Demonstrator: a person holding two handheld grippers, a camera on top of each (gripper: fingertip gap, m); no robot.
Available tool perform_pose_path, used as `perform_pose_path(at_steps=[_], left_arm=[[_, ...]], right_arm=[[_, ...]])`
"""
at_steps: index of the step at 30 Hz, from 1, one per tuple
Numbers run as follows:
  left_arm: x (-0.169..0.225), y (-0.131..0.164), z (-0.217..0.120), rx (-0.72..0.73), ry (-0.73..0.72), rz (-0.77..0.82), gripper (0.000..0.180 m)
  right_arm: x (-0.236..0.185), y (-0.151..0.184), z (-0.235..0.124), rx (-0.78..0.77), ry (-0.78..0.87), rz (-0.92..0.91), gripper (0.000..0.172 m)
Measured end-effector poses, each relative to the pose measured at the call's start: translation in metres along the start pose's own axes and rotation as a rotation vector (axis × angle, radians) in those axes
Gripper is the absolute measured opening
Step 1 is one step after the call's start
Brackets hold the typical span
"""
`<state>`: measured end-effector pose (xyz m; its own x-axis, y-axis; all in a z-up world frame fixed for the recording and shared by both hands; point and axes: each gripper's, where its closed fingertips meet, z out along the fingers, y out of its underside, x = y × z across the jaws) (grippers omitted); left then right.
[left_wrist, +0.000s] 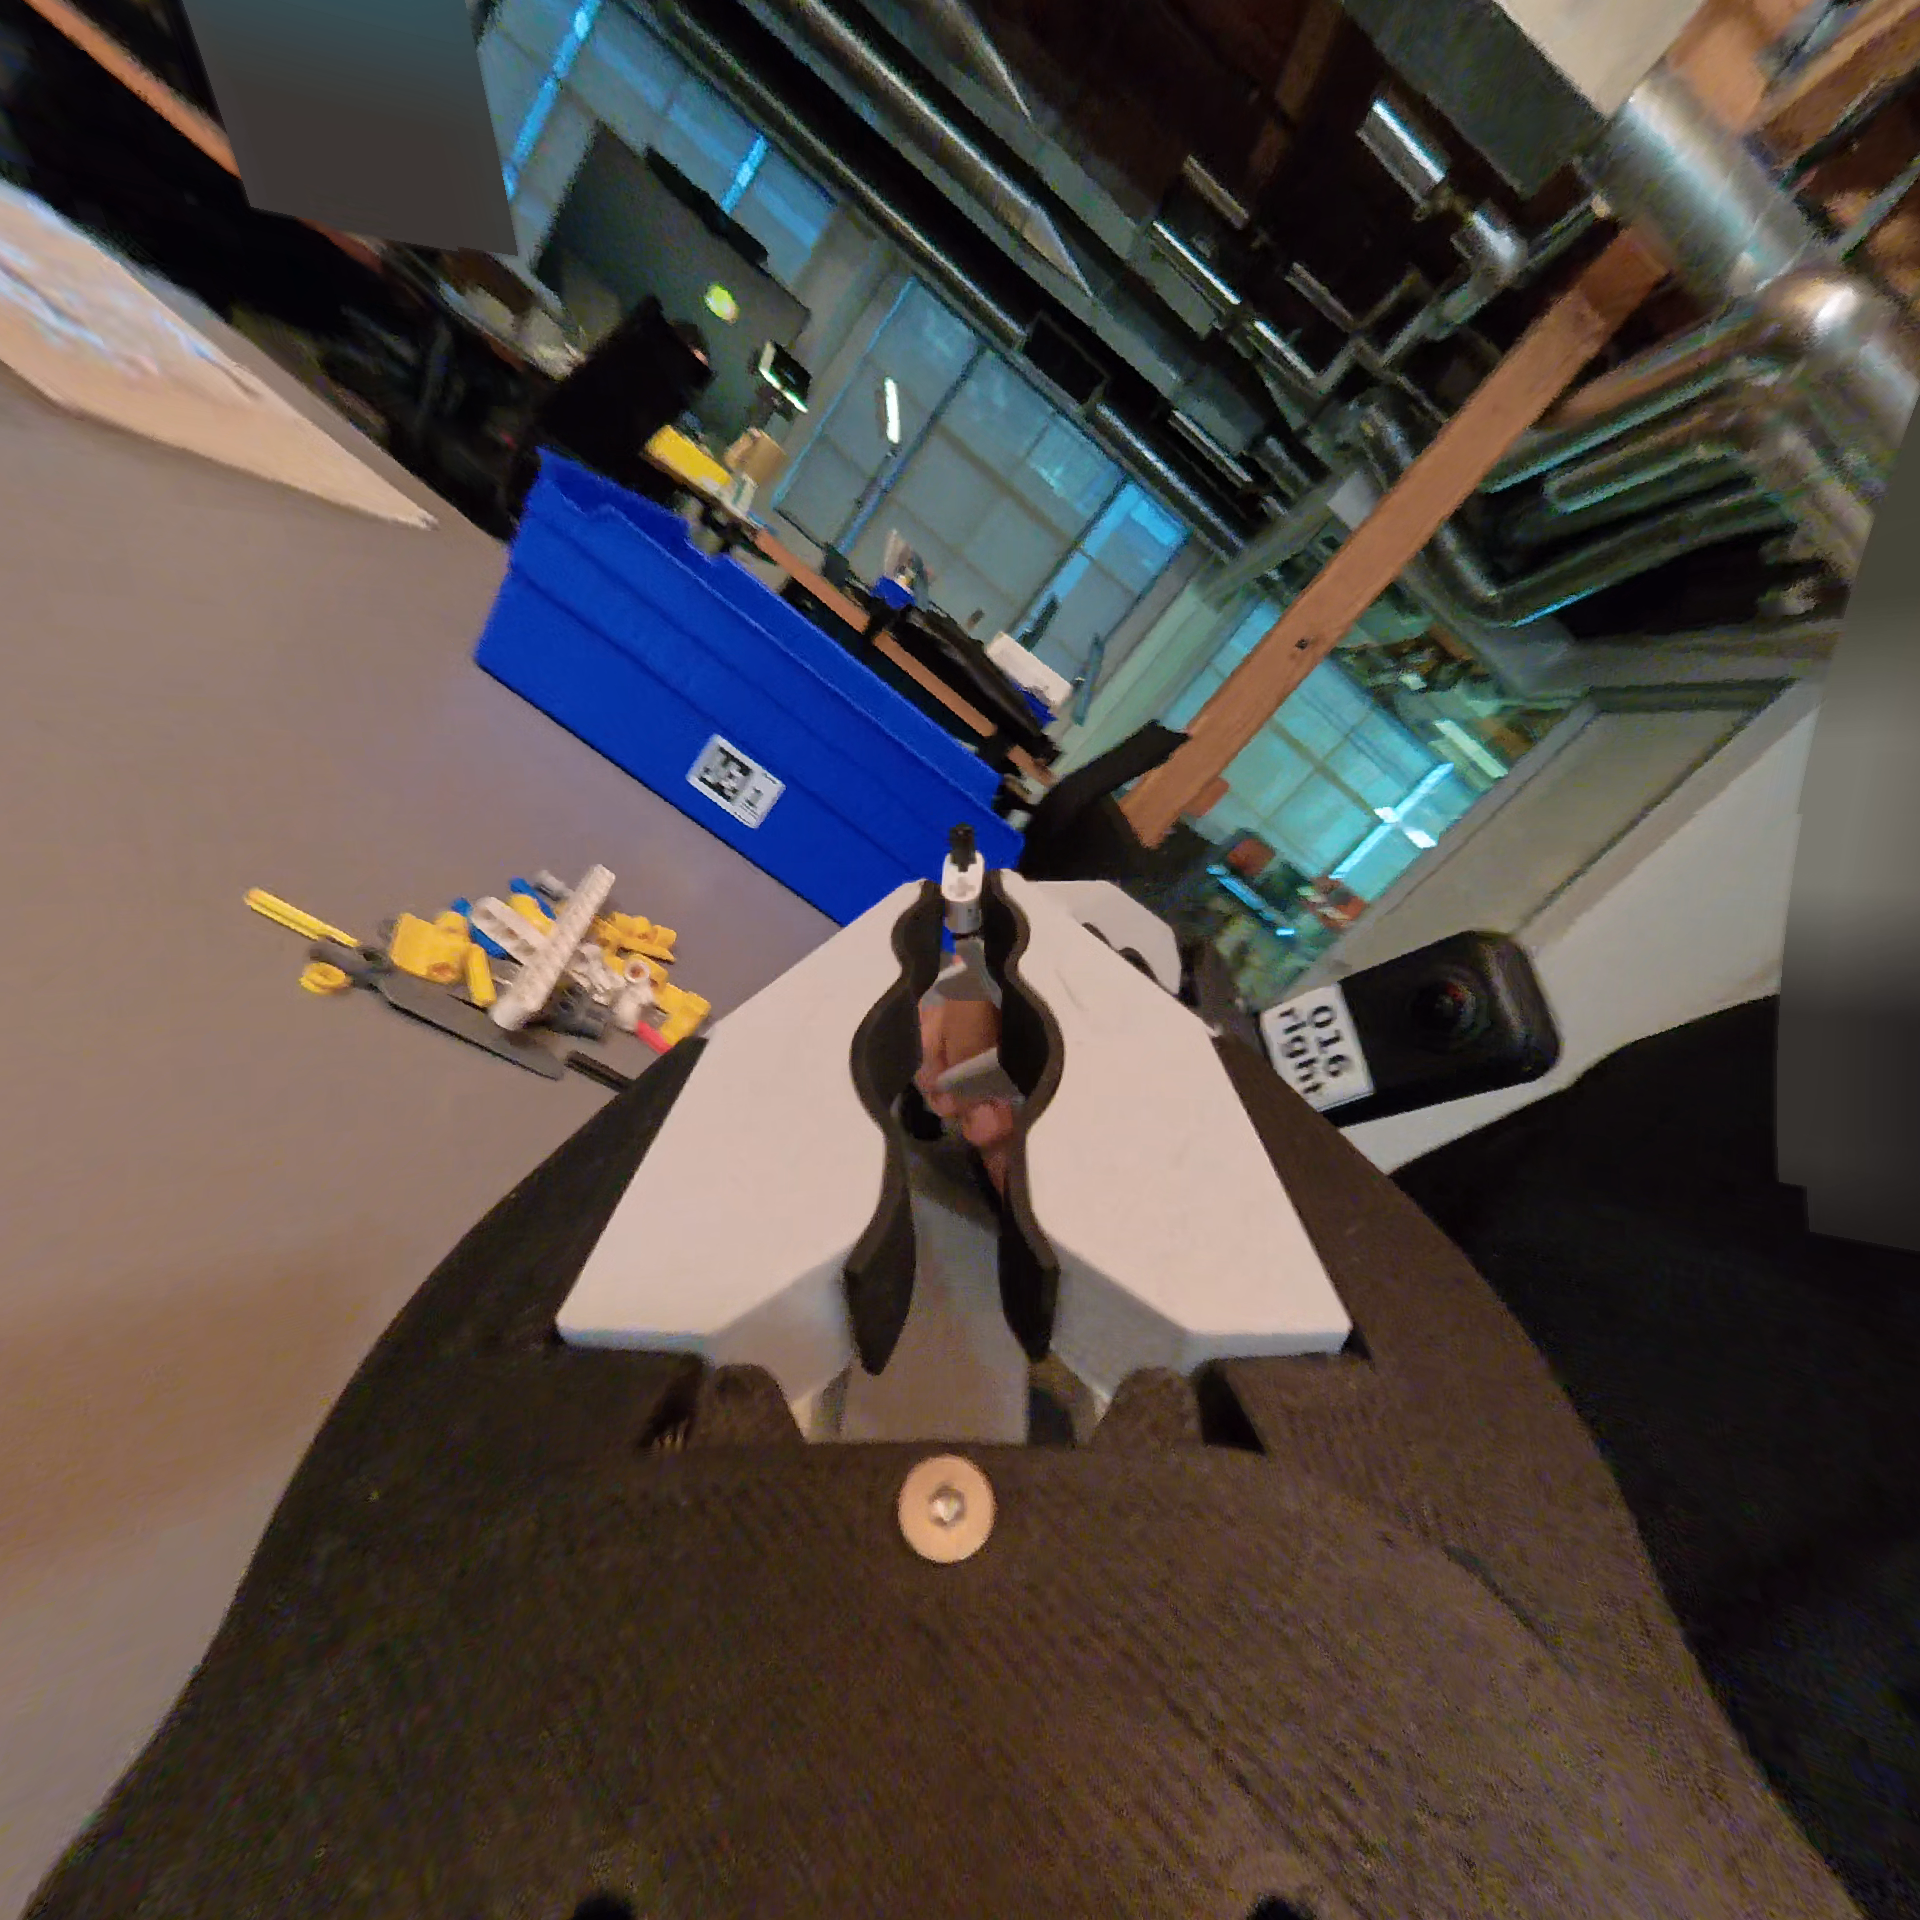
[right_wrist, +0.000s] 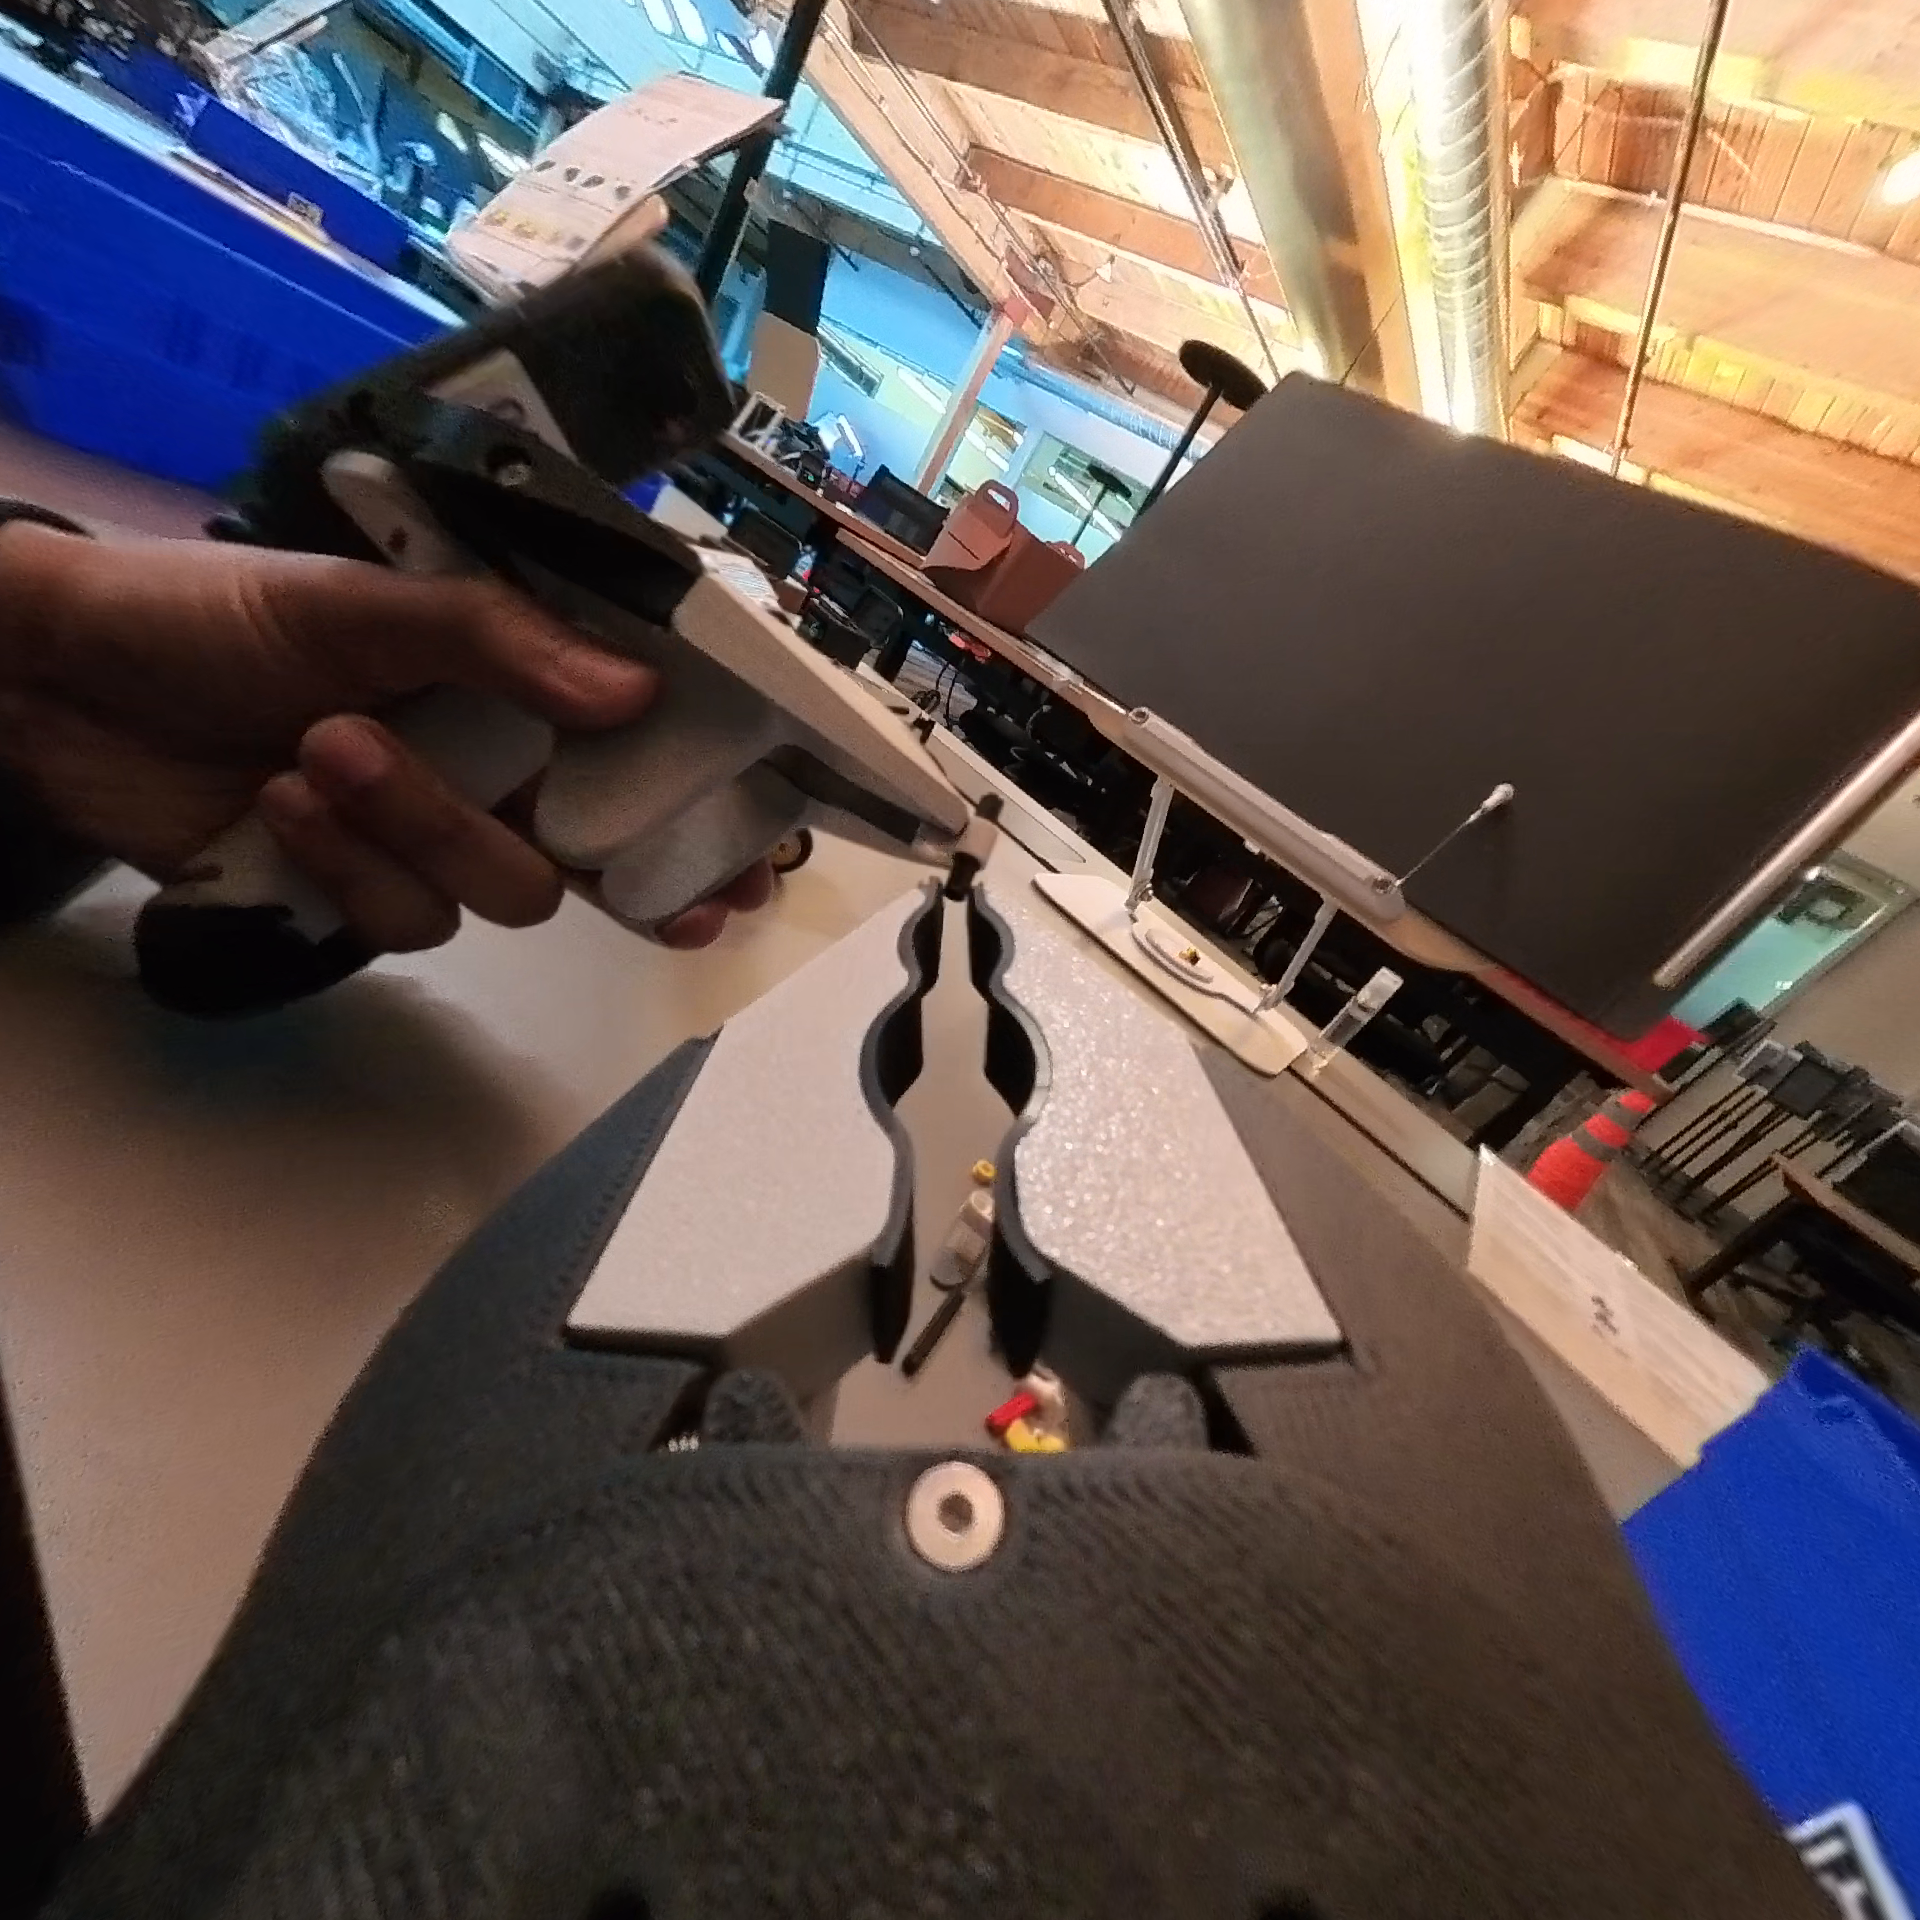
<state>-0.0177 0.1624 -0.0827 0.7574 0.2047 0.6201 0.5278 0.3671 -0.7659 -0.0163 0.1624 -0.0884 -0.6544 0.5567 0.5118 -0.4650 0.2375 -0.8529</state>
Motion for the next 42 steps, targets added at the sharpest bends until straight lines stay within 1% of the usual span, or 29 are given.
perform_pose_path(at_steps=[1, 3, 5, 6, 7, 8, 9, 10, 11, 12, 14, 15, 16, 17, 20, 22, 25, 32, 42], left_arm=[[-0.003, 0.000, 0.000, 0.000, -0.041, 0.069, 0.004], [-0.008, -0.002, -0.002, 0.005, -0.137, 0.255, 0.004], [-0.015, -0.006, -0.005, 0.008, -0.257, 0.449, 0.004], [-0.016, -0.008, -0.006, 0.008, -0.303, 0.542, 0.004], [-0.017, -0.008, -0.007, 0.003, -0.343, 0.639, 0.004], [-0.015, -0.008, -0.007, 0.002, -0.371, 0.736, 0.004], [-0.012, -0.006, -0.006, -0.002, -0.385, 0.832, 0.004], [-0.008, -0.003, -0.004, -0.007, -0.394, 0.919, 0.004], [-0.006, 0.000, -0.002, -0.015, -0.399, 0.989, 0.004], [-0.003, 0.003, 0.000, -0.019, -0.399, 1.041, 0.004], [-0.002, 0.006, 0.002, -0.025, -0.420, 1.108, 0.004], [-0.002, 0.007, 0.002, -0.028, -0.428, 1.130, 0.004], [-0.003, 0.006, 0.001, -0.028, -0.439, 1.151, 0.004], [-0.002, 0.005, 0.000, -0.023, -0.447, 1.183, 0.004], [0.003, 0.007, 0.001, -0.020, -0.449, 1.296, 0.004], [0.006, 0.012, 0.003, -0.032, -0.441, 1.370, 0.004], [0.012, 0.013, 0.004, -0.009, -0.445, 1.448, 0.004], [0.022, 0.012, 0.004, 0.042, -0.446, 1.524, 0.004], [0.021, 0.013, 0.004, 0.047, -0.439, 1.498, 0.004]], right_arm=[[0.002, 0.003, 0.001, -0.006, 0.011, 0.028, 0.006], [0.010, 0.008, 0.002, -0.004, 0.047, 0.097, 0.016], [0.019, 0.005, -0.002, 0.034, 0.065, 0.168, 0.017], [0.025, 0.002, -0.006, 0.062, 0.068, 0.234, 0.021], [0.030, 0.000, -0.008, 0.086, 0.058, 0.335, 0.024], [0.033, -0.001, -0.008, 0.101, 0.029, 0.475, 0.029], [0.034, -0.003, -0.007, 0.115, -0.016, 0.646, 0.039], [0.035, -0.002, -0.004, 0.122, -0.071, 0.831, 0.052], [0.032, -0.001, -0.002, 0.121, -0.144, 1.005, 0.060], [0.027, -0.002, 0.000, 0.121, -0.236, 1.149, 0.064], [0.020, -0.004, -0.001, 0.131, -0.392, 1.338, 0.058], [0.019, -0.007, -0.004, 0.154, -0.446, 1.383, 0.045], [0.020, -0.008, -0.006, 0.173, -0.473, 1.397, 0.037], [0.020, -0.008, -0.007, 0.174, -0.478, 1.385, 0.034], [0.012, -0.009, -0.007, 0.123, -0.508, 1.306, 0.032], [0.007, -0.014, -0.008, 0.106, -0.541, 1.273, 0.028], [0.001, -0.017, -0.009, 0.080, -0.566, 1.233, 0.021], [0.000, -0.022, -0.011, 0.114, -0.600, 1.233, 0.015], [-0.002, -0.023, -0.010, 0.122, -0.591, 1.176, 0.013]])
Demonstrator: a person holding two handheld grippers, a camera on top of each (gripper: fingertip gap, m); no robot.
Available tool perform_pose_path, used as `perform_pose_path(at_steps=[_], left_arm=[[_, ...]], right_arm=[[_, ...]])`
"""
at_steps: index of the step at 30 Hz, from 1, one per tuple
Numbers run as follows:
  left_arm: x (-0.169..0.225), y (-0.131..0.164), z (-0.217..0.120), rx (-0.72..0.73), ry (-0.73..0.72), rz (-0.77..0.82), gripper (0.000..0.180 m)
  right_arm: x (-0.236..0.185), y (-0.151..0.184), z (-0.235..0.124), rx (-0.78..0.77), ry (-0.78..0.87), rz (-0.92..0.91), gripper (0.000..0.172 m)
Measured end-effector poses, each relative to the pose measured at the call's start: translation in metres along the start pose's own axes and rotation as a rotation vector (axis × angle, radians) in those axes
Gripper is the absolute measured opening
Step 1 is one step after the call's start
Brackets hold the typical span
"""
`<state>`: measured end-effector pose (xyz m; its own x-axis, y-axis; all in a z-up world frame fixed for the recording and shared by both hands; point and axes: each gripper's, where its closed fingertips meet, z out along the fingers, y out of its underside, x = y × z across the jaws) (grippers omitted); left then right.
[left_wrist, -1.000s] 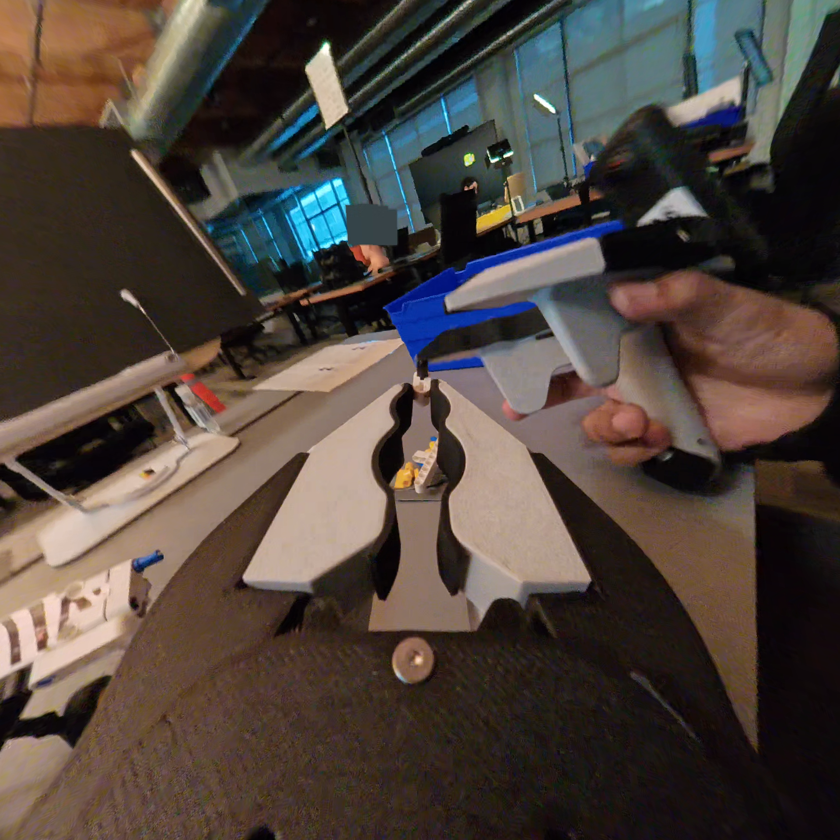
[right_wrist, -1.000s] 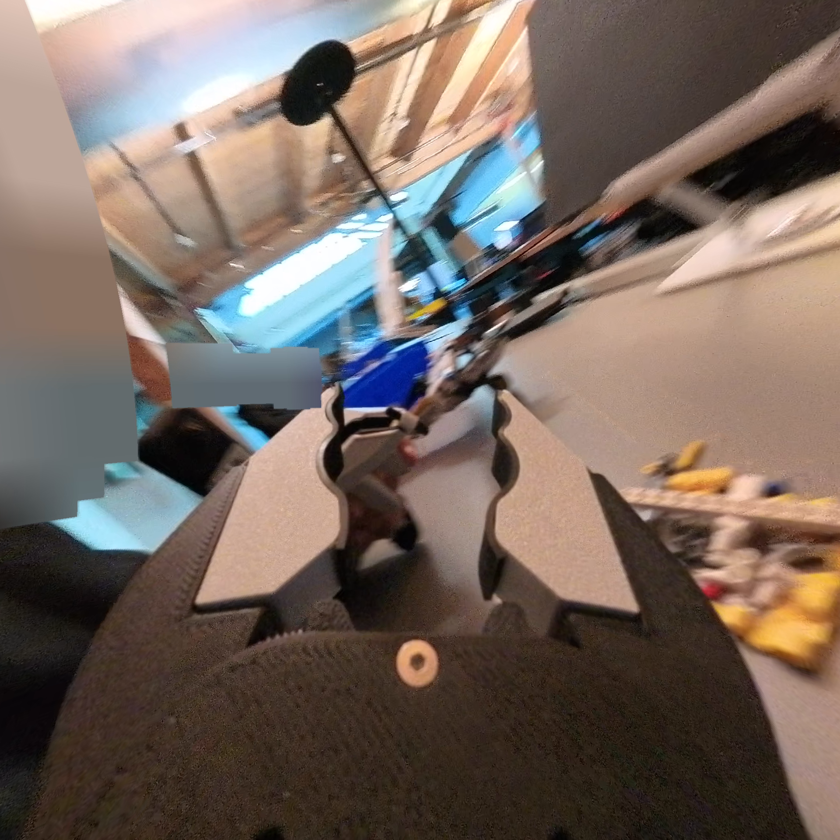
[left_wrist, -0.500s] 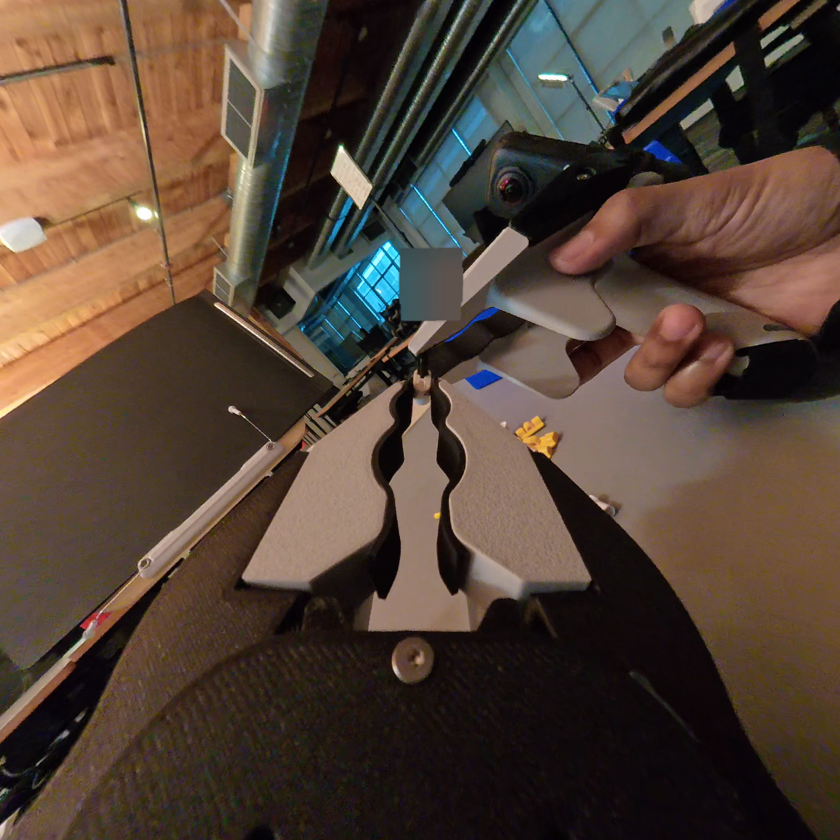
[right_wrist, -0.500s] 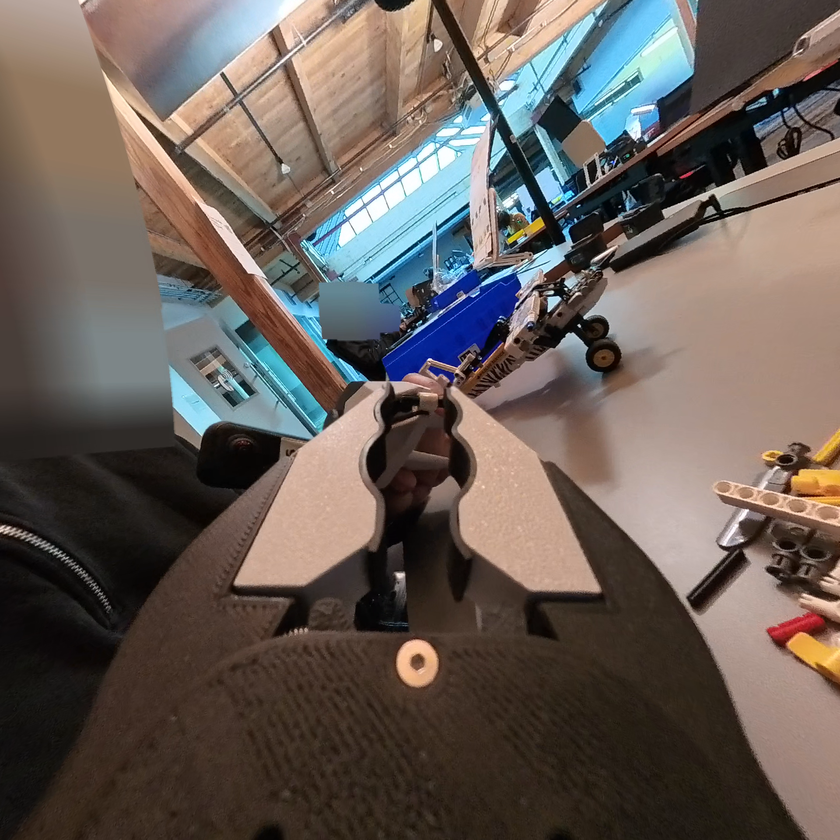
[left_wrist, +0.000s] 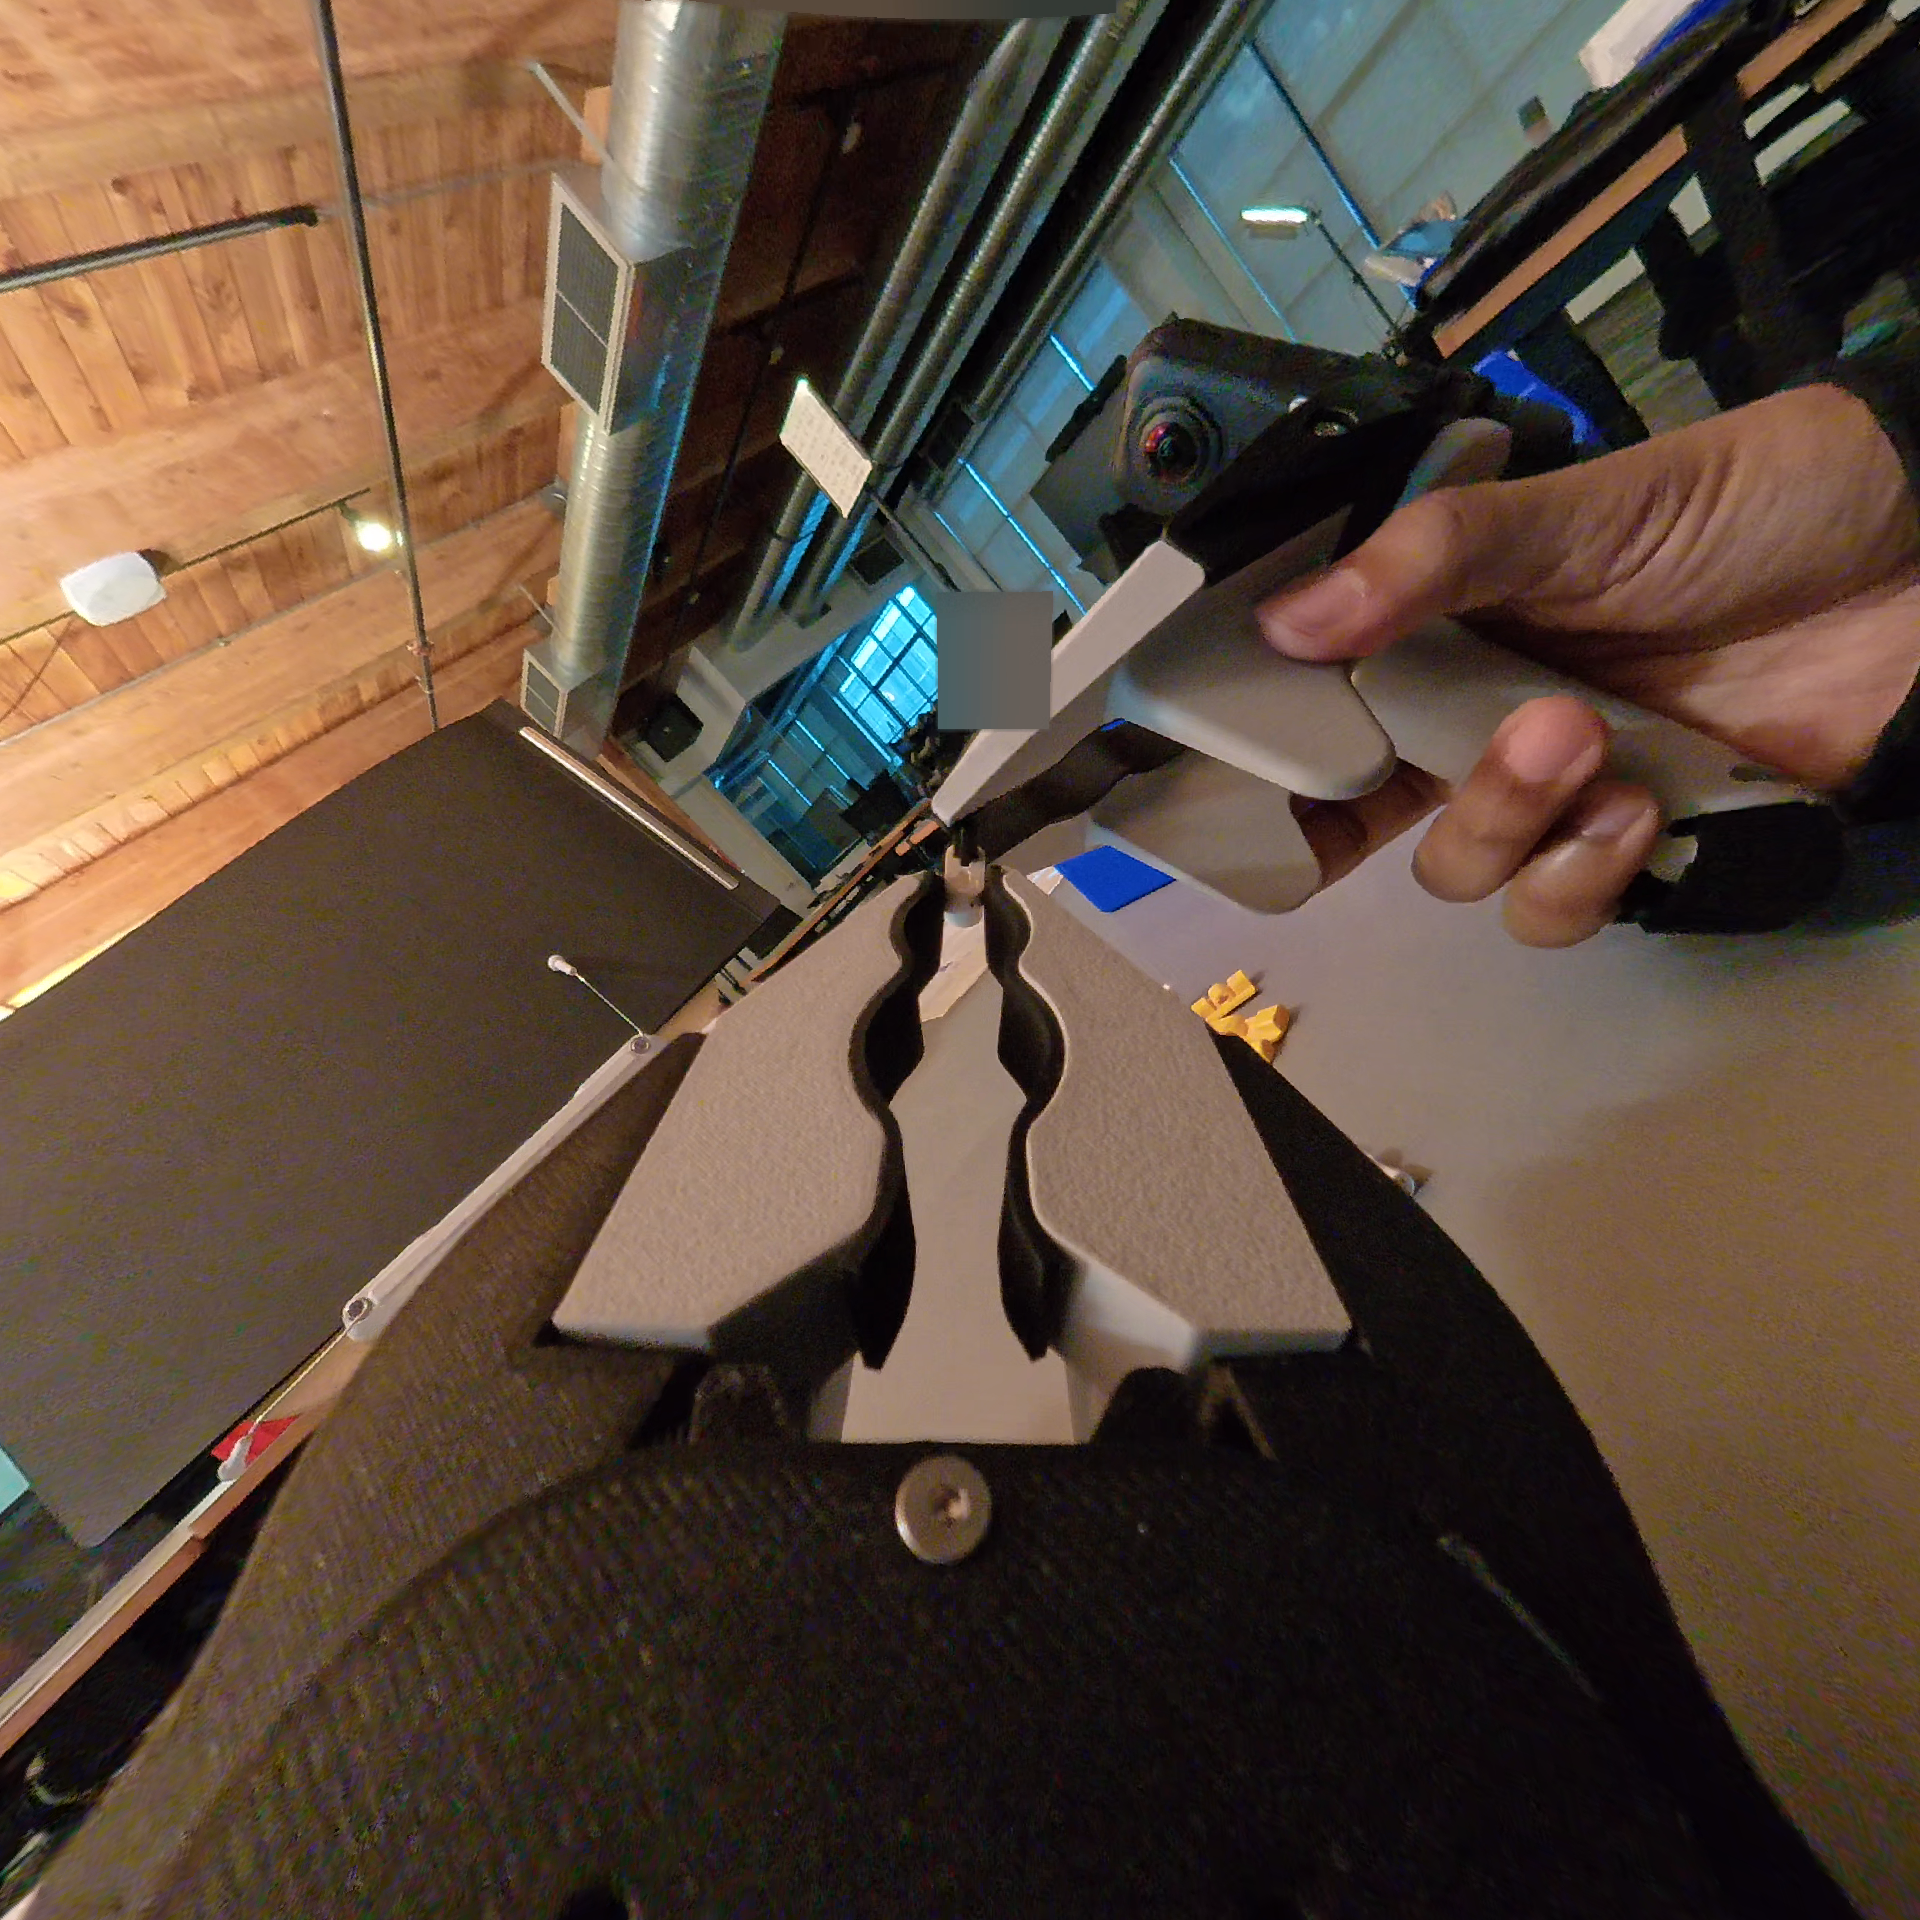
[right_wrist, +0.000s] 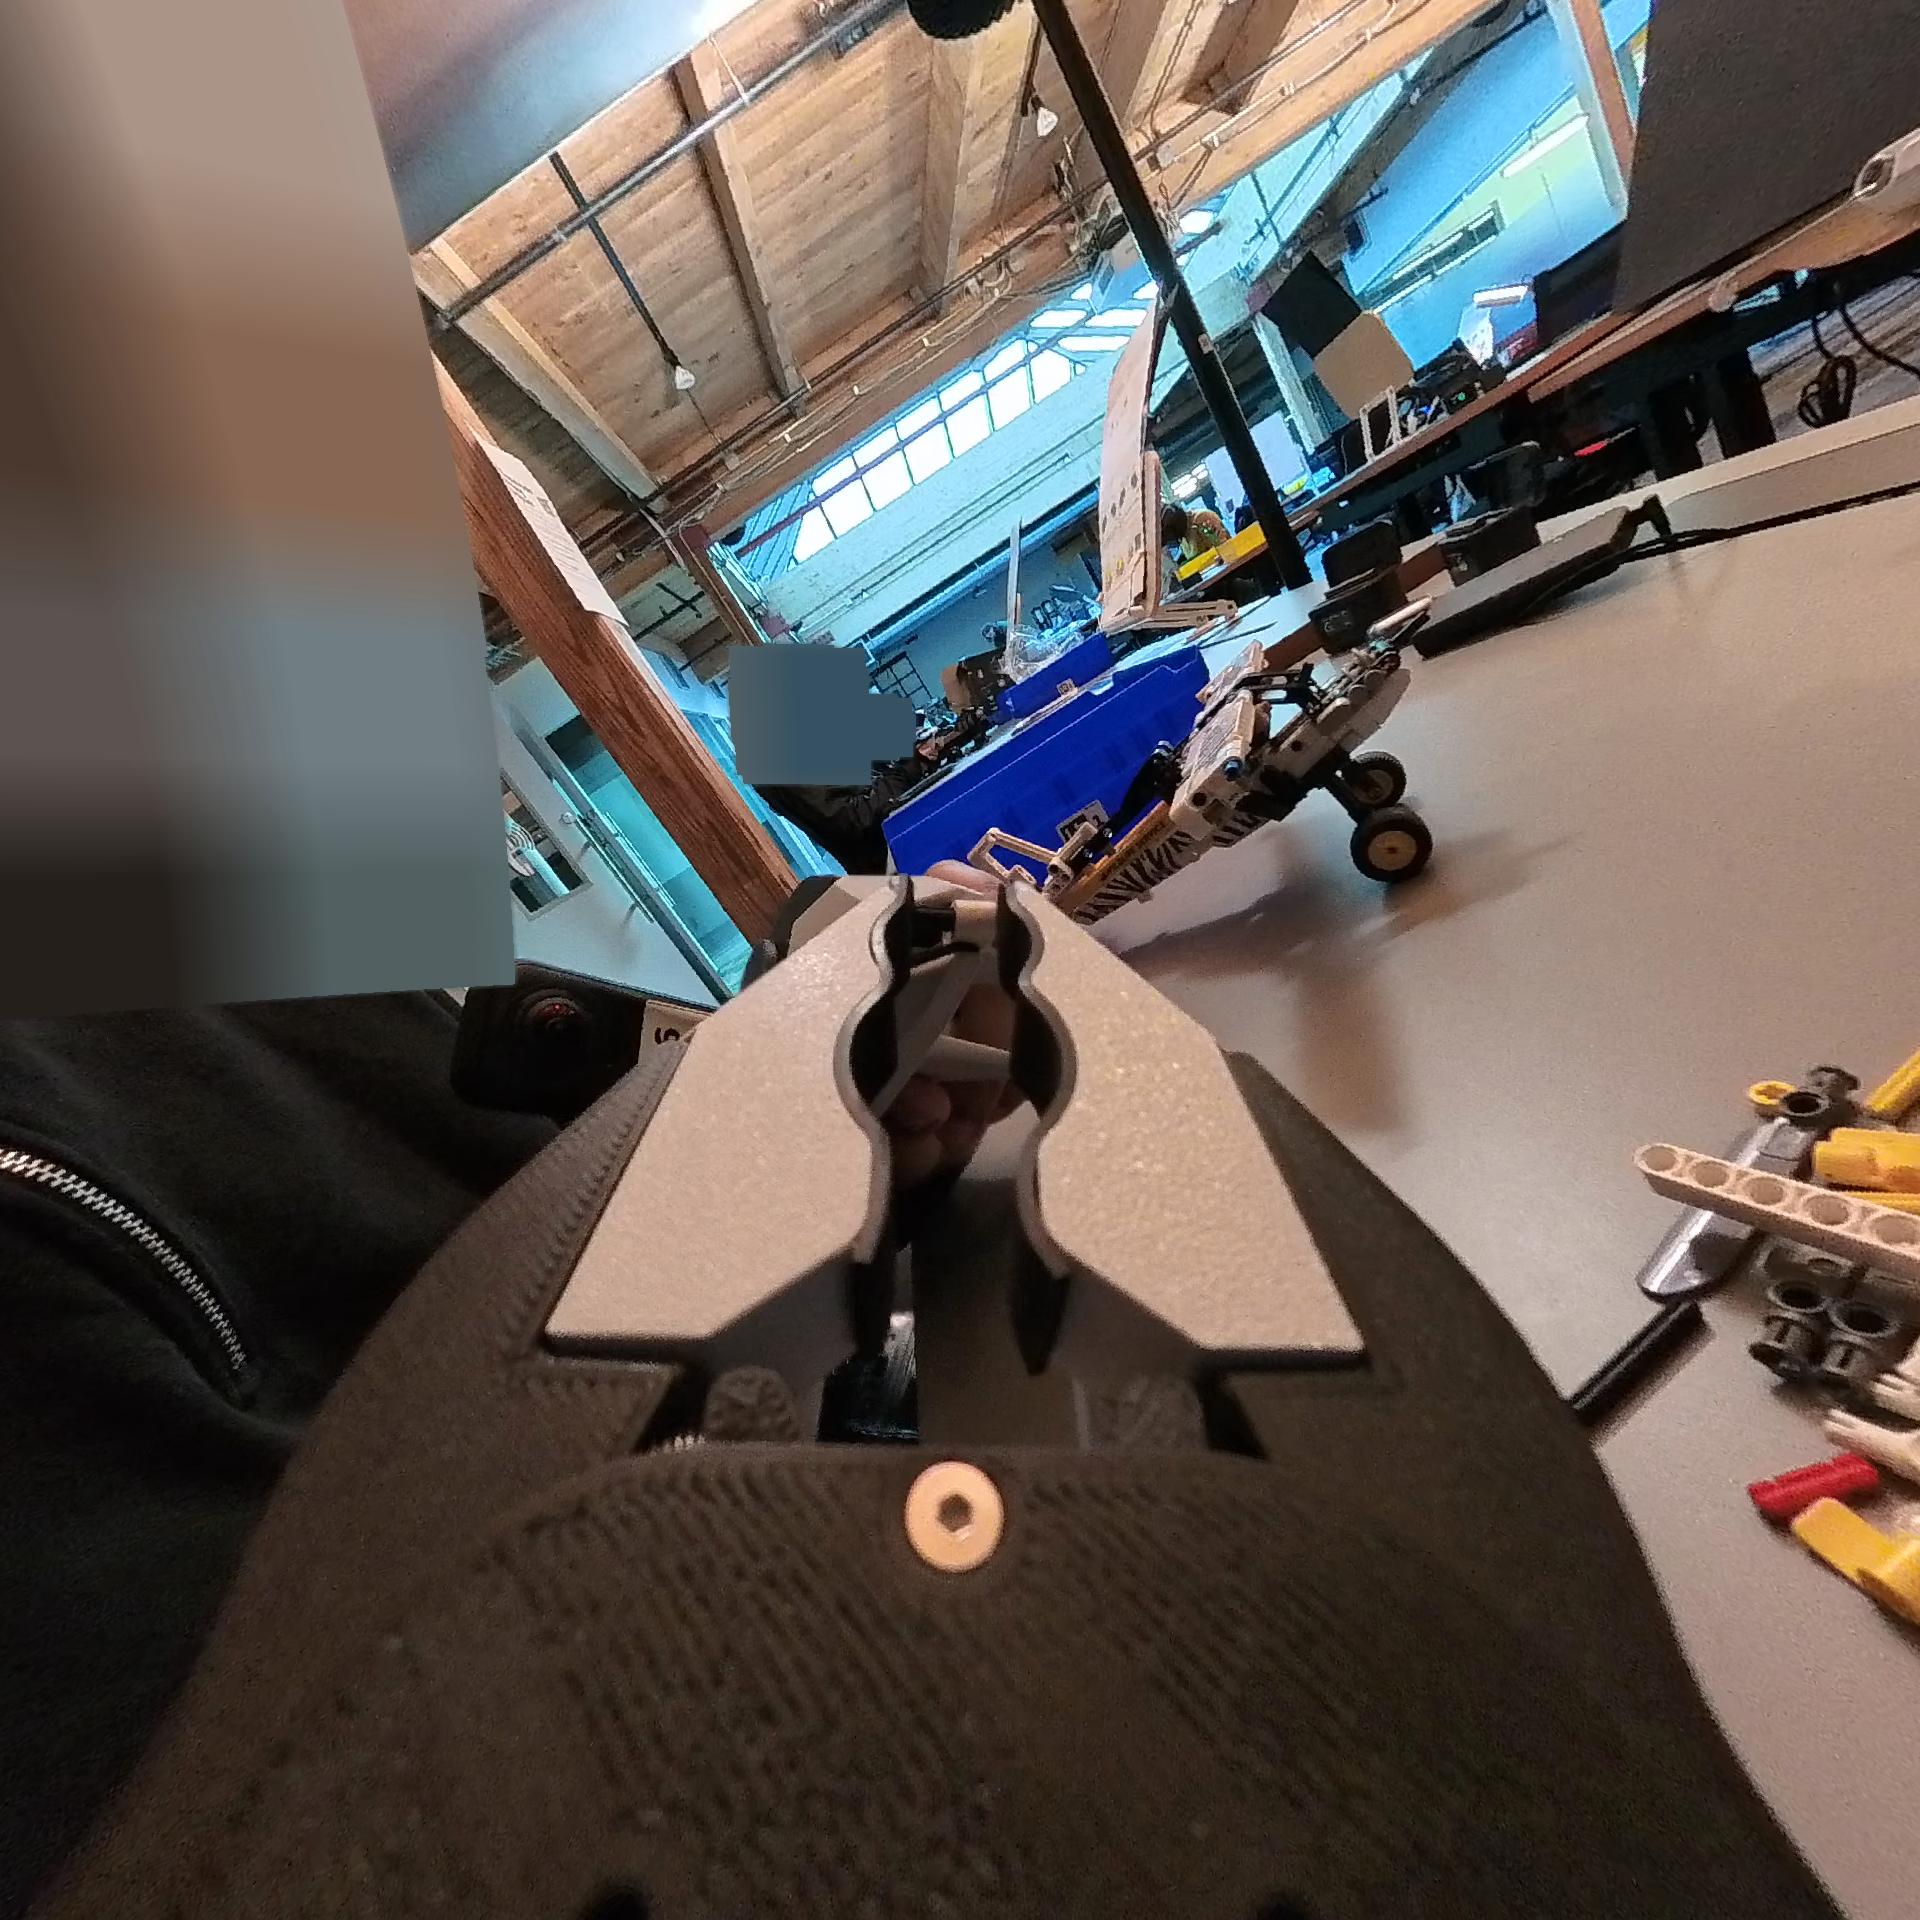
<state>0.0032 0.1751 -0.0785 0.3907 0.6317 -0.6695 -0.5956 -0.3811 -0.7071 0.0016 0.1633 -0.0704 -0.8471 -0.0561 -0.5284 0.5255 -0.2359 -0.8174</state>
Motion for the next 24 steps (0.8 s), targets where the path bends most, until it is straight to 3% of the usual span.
perform_pose_path(at_steps=[24], left_arm=[[-0.0016, -0.0043, -0.0015, 0.002, -0.009, -0.058, 0.002]], right_arm=[[-0.0029, -0.0001, 0.0026, 0.008, 0.023, -0.116, 0.013]])
